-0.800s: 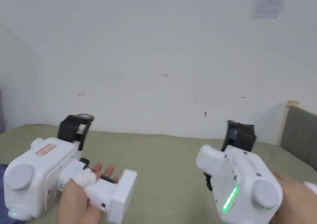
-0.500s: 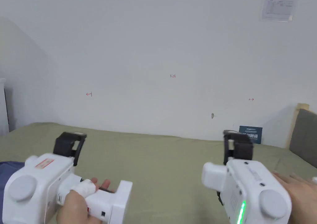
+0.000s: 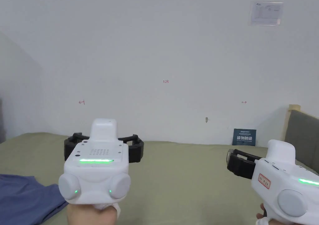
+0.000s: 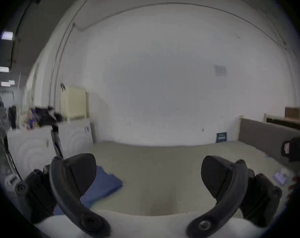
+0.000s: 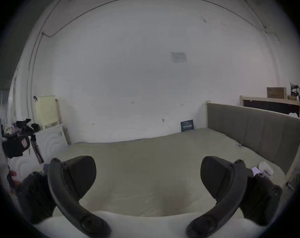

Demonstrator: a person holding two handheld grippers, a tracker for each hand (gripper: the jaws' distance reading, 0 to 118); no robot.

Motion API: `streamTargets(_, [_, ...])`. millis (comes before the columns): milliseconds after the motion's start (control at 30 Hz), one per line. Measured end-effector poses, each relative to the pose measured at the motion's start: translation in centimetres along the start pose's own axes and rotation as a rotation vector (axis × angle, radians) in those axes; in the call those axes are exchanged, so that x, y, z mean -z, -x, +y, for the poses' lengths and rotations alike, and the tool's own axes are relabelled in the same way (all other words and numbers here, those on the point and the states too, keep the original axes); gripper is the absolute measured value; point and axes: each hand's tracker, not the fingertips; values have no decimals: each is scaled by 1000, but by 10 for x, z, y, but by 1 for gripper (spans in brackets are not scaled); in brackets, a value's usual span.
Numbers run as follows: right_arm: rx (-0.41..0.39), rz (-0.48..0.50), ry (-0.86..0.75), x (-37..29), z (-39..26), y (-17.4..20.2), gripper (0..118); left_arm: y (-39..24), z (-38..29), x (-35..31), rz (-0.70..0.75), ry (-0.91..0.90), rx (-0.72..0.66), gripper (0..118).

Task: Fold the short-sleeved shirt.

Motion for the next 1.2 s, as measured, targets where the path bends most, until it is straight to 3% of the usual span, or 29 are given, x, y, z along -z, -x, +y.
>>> streamTargets(367, [-72,-59,3,1,9,0,118,2,2,4,-21,6,10,118])
streamTargets(733, [-153,-51,-3,0,8,11,118,4,5,-2,-26,28,-3,118])
streamTargets(1000, [-169,-47,-6,0,12,19,118,3,5,0,-23,23,4,118])
streamTargets(1033, [-182,-57,-6,-1,12,20,118,2,4,-2,-16,17,14,115])
streamTargets(1067, [-200,-68,5,-6,11,22,118,1,4,-4,-10,18,24,103])
streamTargets(1100, [-223,-74,31,-7,10,25,109,1,3,-6,-13,15,31,63])
streamTargets(1133, [-240,-78,47,-8,7,28,73,0,2,-7,-16,19,42,12])
streamTargets(1167, [-236,-69,33,-11,4,30,10,0,0,-6,-16,20,43,0])
streamTargets(1200, [-260,-73,0,-11,-1,30,1,-1,-3,-5,-6,27,48,0])
